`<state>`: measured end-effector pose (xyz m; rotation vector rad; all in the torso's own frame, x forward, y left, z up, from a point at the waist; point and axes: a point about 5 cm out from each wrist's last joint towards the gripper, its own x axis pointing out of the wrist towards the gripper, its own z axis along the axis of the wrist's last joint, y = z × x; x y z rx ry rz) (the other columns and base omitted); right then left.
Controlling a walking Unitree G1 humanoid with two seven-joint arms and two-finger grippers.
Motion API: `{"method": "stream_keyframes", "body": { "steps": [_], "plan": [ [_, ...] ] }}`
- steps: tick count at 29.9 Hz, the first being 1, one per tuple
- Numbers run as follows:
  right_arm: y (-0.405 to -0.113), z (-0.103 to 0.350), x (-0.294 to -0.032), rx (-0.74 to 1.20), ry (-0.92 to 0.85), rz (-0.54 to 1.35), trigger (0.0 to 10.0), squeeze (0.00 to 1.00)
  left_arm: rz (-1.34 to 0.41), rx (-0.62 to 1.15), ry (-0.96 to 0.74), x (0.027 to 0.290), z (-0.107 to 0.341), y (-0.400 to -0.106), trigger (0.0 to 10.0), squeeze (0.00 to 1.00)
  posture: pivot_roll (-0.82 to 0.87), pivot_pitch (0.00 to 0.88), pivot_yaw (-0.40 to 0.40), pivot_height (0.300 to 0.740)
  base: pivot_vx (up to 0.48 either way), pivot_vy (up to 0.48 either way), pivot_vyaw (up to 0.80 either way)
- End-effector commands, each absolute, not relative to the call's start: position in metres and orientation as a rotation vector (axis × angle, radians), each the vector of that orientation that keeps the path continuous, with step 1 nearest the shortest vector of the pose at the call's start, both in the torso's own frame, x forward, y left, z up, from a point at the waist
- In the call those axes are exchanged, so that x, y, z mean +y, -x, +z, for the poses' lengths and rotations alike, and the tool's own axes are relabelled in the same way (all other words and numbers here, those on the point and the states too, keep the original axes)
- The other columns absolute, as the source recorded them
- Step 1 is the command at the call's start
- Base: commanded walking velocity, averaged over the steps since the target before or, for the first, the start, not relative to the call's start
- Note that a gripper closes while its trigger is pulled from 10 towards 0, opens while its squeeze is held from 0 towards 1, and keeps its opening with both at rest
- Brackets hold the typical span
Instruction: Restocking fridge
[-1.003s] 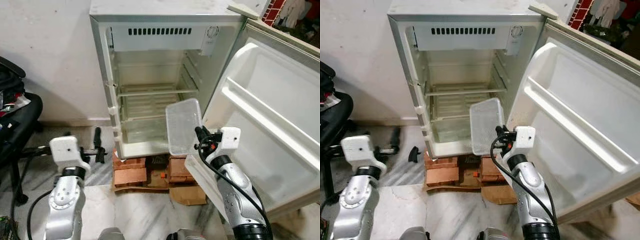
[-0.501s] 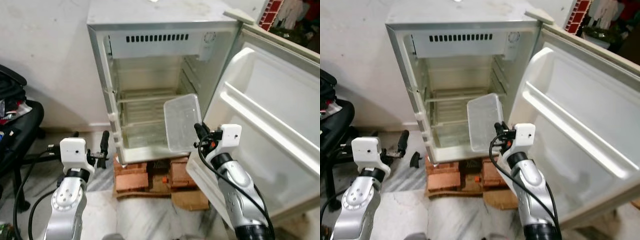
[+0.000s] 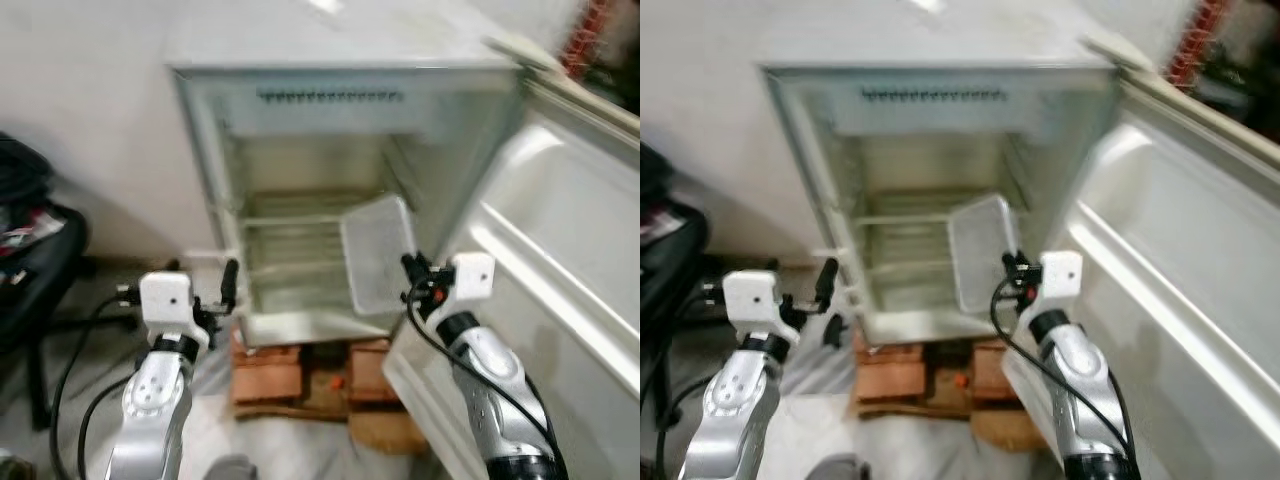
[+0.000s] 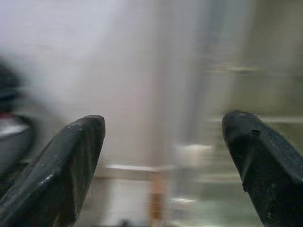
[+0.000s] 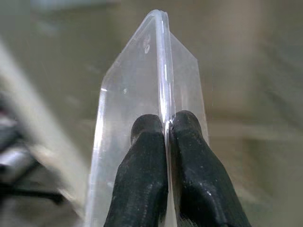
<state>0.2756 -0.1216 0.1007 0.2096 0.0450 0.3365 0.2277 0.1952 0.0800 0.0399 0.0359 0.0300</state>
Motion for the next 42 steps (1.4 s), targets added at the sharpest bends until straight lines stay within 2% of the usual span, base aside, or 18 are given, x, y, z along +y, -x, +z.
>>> {"method": "stream_keyframes", "body": {
  "steps": [1,25,34,39,42],
  "plan": [
    [-0.270,0.097,-0.127,0.058,-0.196,0.333,10.0,0.00,0.011,0.034,-0.030,0.189,0.082,-0.231,10.0,0.00,0.05,0.048,-0.052,0.740,0.000,0.262,0.00],
    [-0.278,0.093,-0.120,0.088,-0.200,0.336,10.0,0.00,0.021,0.071,-0.047,0.191,0.082,-0.229,10.0,0.00,0.07,0.075,-0.049,0.740,0.000,0.011,0.00],
    [-0.306,0.092,-0.114,0.118,-0.213,0.344,10.0,0.00,0.065,0.126,-0.087,0.203,0.082,-0.218,10.0,0.00,0.13,0.139,-0.063,0.740,0.000,0.000,0.00],
    [-0.321,0.093,-0.120,0.125,-0.268,0.295,10.0,0.00,0.099,0.145,-0.095,0.211,0.082,-0.208,10.0,0.00,0.15,0.171,-0.068,0.740,0.000,0.000,0.00],
    [-0.332,0.091,-0.115,0.151,-0.322,0.283,10.0,0.00,0.089,0.144,-0.102,0.209,0.085,-0.208,10.0,0.00,0.16,0.189,-0.072,0.740,0.000,0.000,0.00]
  ]
}}
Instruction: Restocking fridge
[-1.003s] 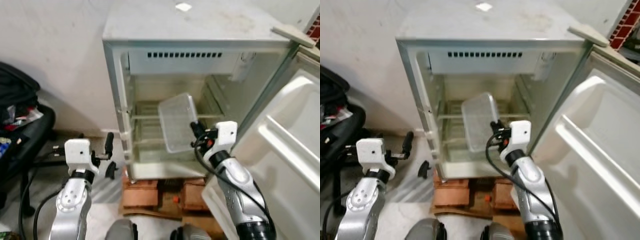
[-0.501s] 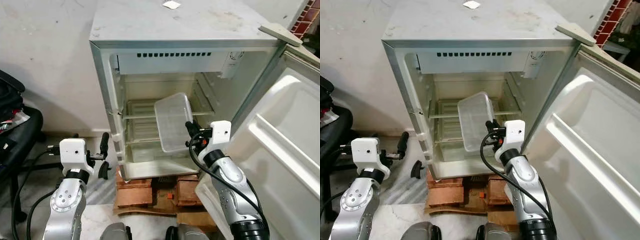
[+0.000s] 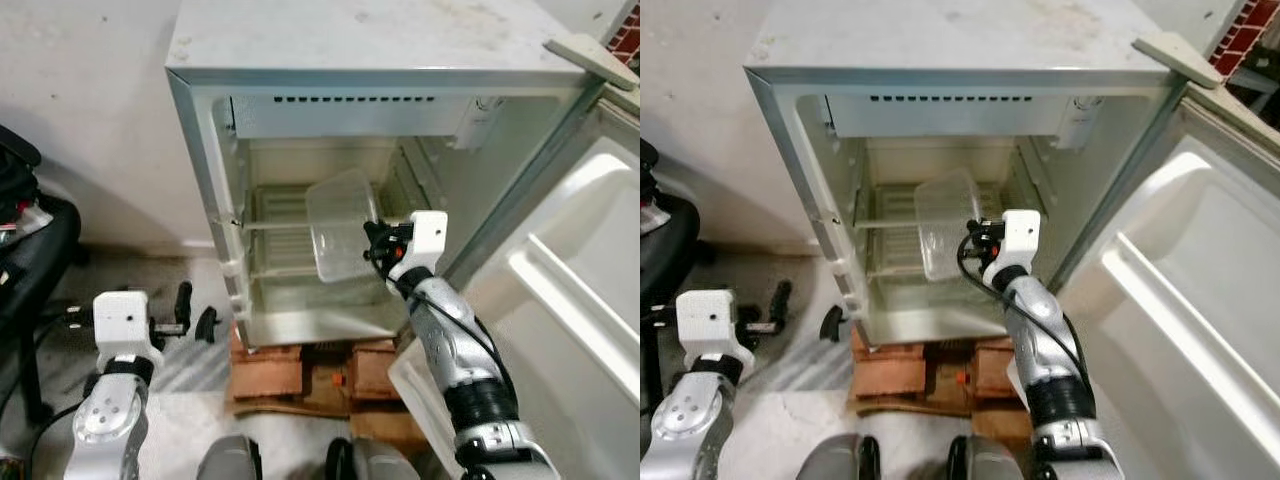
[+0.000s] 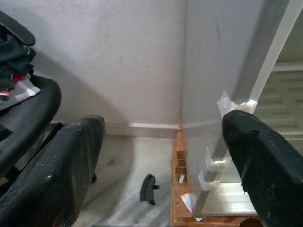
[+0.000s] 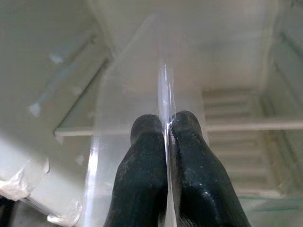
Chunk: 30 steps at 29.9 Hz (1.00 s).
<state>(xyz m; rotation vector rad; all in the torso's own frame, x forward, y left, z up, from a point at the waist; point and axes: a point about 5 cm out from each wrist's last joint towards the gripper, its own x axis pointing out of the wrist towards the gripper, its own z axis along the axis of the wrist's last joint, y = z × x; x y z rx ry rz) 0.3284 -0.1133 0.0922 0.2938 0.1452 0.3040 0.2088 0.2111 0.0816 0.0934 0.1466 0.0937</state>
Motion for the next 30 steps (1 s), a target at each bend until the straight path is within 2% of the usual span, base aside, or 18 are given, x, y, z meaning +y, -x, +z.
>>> {"method": "stream_keyframes", "body": {
  "steps": [1,6,8,15,30],
  "plan": [
    [-0.335,0.091,-0.111,0.157,-0.334,0.286,10.0,0.00,0.088,0.143,-0.103,0.209,0.087,-0.208,10.0,0.00,0.17,0.195,-0.075,0.740,0.000,0.000,0.00],
    [-0.347,0.094,-0.093,0.181,-0.389,0.318,10.0,0.00,0.093,0.146,-0.100,0.207,0.091,-0.204,10.0,0.00,0.19,0.225,-0.088,0.740,0.000,0.000,0.00],
    [-0.356,0.102,-0.075,0.188,-0.424,0.356,10.0,0.00,0.109,0.170,-0.103,0.208,0.090,-0.194,10.0,0.00,0.21,0.248,-0.103,0.740,0.000,0.000,0.00],
    [-0.367,0.113,-0.057,0.201,-0.521,0.368,10.0,0.00,0.139,0.213,-0.103,0.207,0.089,-0.170,10.0,0.00,0.25,0.294,-0.134,0.740,0.000,0.000,0.00],
    [-0.383,0.149,-0.024,0.221,-0.733,0.385,10.0,0.00,0.174,0.268,-0.088,0.201,0.094,-0.144,10.0,0.00,0.28,0.378,-0.184,0.740,0.000,0.000,0.00]
  ]
}}
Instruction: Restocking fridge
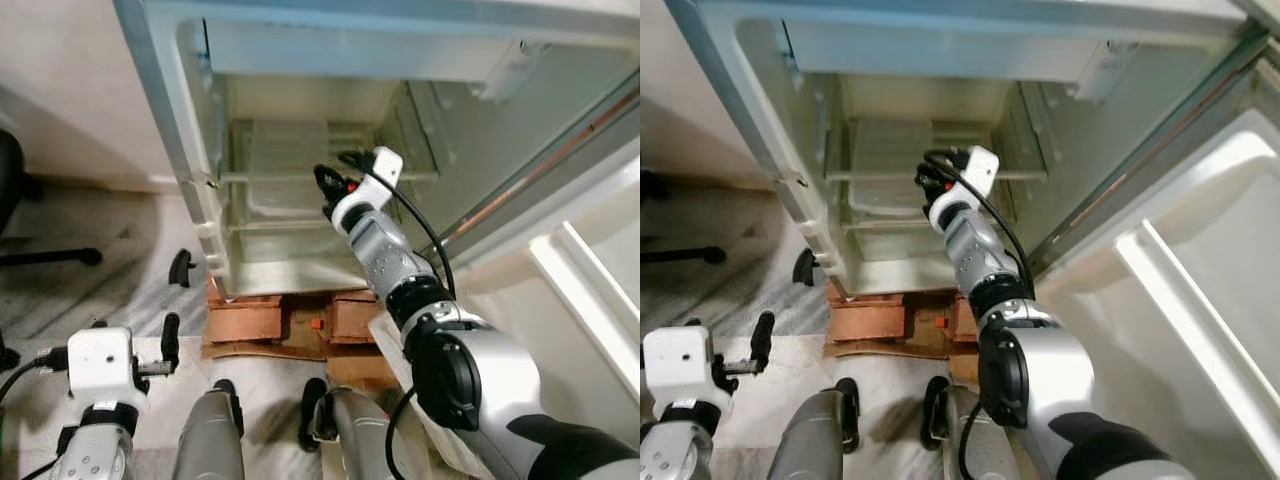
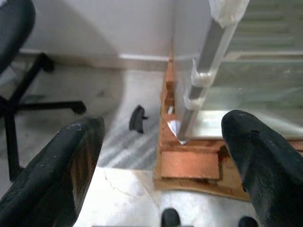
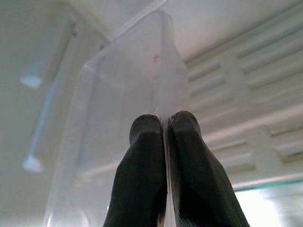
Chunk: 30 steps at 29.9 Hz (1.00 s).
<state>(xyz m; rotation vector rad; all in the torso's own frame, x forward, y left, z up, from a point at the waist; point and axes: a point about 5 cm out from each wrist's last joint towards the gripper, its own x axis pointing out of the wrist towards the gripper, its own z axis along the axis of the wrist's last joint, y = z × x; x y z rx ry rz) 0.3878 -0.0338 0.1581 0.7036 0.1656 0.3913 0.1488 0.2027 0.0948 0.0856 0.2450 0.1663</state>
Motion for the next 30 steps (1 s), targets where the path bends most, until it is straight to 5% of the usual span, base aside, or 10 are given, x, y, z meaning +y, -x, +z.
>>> {"method": "stream_keyframes", "body": {
  "steps": [1,20,21,22,24,30],
  "plan": [
    [-0.383,0.153,-0.021,0.216,-0.752,0.390,10.0,0.00,0.177,0.272,-0.085,0.201,0.094,-0.143,10.0,0.00,0.28,0.378,-0.184,0.740,0.000,0.000,0.00],
    [-0.376,0.202,0.042,0.226,-1.075,0.424,10.0,0.00,0.195,0.301,-0.063,0.194,0.099,-0.139,10.0,0.00,0.29,0.407,-0.213,0.740,0.000,0.000,0.00],
    [-0.376,0.203,0.043,0.228,-1.088,0.425,10.0,0.65,0.195,0.301,-0.063,0.193,0.099,-0.139,10.0,0.00,0.28,0.407,-0.215,0.740,0.000,0.000,0.00],
    [-0.376,0.204,0.044,0.229,-1.100,0.425,10.0,0.65,0.195,0.301,-0.062,0.193,0.098,-0.139,10.0,0.00,0.28,0.407,-0.215,0.740,0.000,0.000,0.00],
    [-0.376,0.206,0.046,0.234,-1.148,0.429,10.0,1.00,0.195,0.302,-0.062,0.193,0.098,-0.140,10.0,0.00,0.28,0.407,-0.219,0.740,0.000,0.000,0.00],
    [-0.373,0.213,0.053,0.240,-1.245,0.477,10.0,1.00,0.200,0.300,-0.061,0.192,0.099,-0.141,10.0,0.00,0.28,0.407,-0.226,0.740,0.000,0.000,0.00]
  ]
}}
